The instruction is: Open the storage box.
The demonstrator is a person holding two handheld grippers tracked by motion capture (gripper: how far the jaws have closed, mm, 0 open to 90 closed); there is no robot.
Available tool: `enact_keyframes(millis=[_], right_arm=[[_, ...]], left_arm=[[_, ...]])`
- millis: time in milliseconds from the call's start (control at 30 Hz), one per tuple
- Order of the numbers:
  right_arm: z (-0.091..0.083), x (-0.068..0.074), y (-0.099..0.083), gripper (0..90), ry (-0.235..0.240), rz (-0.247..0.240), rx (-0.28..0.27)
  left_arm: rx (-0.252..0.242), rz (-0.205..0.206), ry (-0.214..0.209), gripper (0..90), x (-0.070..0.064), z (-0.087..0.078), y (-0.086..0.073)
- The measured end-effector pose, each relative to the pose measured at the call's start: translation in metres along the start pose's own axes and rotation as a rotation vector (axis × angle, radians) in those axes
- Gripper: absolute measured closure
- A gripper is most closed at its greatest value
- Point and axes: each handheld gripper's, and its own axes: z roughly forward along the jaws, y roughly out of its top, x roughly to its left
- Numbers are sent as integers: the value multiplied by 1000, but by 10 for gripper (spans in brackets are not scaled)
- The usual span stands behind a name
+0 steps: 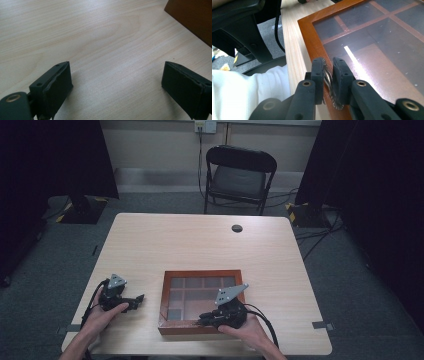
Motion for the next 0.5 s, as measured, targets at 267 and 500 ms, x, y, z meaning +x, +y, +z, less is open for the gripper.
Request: enact_keyframes(millis=[267,500], right_arm=[[4,1,-1,815,-13,-18,13],[7,6,-2,818,-38,-5,-11]], left_arm=[[-6,-8,-1,86,-1,0,0],[-3,-1,-1,85,0,0,0]])
